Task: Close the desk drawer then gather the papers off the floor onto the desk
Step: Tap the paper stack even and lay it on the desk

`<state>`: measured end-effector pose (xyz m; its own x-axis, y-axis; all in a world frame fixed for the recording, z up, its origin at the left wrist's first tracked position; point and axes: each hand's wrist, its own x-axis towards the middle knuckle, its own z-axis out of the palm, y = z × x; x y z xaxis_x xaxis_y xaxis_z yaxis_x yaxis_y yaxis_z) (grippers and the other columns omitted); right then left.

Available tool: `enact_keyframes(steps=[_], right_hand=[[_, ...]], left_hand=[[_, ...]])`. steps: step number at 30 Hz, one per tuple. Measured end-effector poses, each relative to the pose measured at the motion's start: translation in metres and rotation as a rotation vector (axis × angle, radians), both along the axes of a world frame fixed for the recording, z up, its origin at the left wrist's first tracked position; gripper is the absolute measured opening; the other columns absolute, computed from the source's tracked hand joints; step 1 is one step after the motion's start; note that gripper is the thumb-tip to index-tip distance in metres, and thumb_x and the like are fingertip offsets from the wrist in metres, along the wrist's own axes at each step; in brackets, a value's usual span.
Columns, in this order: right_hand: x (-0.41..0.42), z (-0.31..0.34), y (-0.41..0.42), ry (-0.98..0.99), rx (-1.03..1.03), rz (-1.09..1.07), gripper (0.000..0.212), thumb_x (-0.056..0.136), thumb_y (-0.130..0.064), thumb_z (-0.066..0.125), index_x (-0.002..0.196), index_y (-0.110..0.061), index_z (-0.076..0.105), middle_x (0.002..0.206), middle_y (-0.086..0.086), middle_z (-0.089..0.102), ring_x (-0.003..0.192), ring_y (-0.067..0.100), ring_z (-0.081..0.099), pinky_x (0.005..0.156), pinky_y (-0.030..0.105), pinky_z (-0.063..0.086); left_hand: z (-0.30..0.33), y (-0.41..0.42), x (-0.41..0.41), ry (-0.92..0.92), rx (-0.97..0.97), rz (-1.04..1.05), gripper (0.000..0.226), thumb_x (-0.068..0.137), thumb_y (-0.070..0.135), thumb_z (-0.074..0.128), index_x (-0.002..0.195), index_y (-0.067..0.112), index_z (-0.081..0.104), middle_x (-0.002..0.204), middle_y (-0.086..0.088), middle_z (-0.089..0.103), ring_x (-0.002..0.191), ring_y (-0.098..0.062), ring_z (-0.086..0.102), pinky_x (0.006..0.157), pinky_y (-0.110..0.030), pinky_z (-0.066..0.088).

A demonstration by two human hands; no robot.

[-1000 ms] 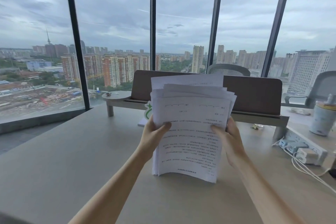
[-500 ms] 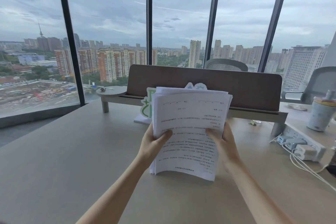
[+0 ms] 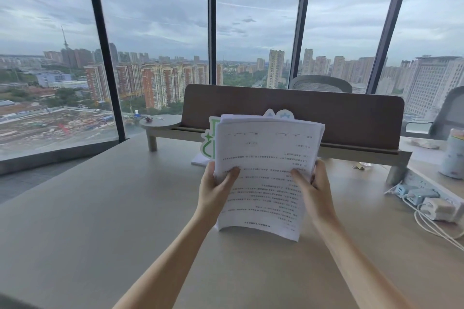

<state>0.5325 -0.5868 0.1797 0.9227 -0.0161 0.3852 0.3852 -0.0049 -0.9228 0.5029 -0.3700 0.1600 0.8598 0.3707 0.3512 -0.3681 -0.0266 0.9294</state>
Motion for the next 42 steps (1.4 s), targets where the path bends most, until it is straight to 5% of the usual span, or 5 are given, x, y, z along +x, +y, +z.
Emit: enact_keyframes(steps=[11,21,28,34,42], right_hand=[[0.009,-0.019,0.010,0.042,0.025,0.053,0.016,0.100,-0.013,0.052,0.108,-0.027,0.055,0.111,-0.005,0.071,0.109,0.018,0.068,0.086,0.040,0.057],[0.012,-0.030,0.010,0.060,0.030,0.047,0.023,0.099,-0.017,0.055,0.122,-0.022,0.054,0.106,-0.027,0.070,0.108,0.012,0.067,0.092,0.041,0.053],[0.016,-0.047,0.017,0.105,0.062,0.028,0.024,0.101,-0.014,0.052,0.123,-0.022,0.055,0.122,-0.003,0.069,0.112,0.013,0.066,0.098,0.048,0.053],[0.016,-0.066,0.019,0.105,0.017,0.032,0.036,0.101,-0.011,0.050,0.133,-0.026,0.053,0.125,-0.008,0.069,0.118,0.013,0.063,0.101,0.045,0.049],[0.015,-0.057,0.019,0.106,-0.138,-0.052,0.022,0.098,-0.019,0.059,0.105,-0.039,0.062,0.109,-0.008,0.074,0.100,0.015,0.071,0.090,0.049,0.058]], left_hand=[[-0.038,0.000,0.017,0.093,0.065,0.001,0.025,0.087,0.022,0.049,0.105,0.034,0.060,0.107,-0.003,0.070,0.107,-0.032,0.063,0.094,-0.063,0.048],[-0.046,0.006,0.007,0.128,0.015,-0.047,0.029,0.084,0.028,0.064,0.113,0.032,0.062,0.113,-0.004,0.071,0.109,-0.030,0.065,0.095,-0.056,0.052],[-0.053,0.002,0.007,0.202,-0.005,0.022,0.030,0.083,0.032,0.072,0.109,0.023,0.058,0.106,-0.004,0.072,0.100,-0.022,0.070,0.088,-0.050,0.058],[-0.063,0.001,0.002,0.203,-0.013,-0.009,0.031,0.091,0.005,0.044,0.110,0.020,0.064,0.110,-0.007,0.071,0.109,-0.030,0.063,0.087,-0.042,0.053],[-0.064,0.014,-0.001,0.230,0.089,0.061,0.031,0.095,0.003,0.048,0.109,0.025,0.065,0.107,-0.001,0.075,0.104,-0.023,0.068,0.095,-0.048,0.054]])
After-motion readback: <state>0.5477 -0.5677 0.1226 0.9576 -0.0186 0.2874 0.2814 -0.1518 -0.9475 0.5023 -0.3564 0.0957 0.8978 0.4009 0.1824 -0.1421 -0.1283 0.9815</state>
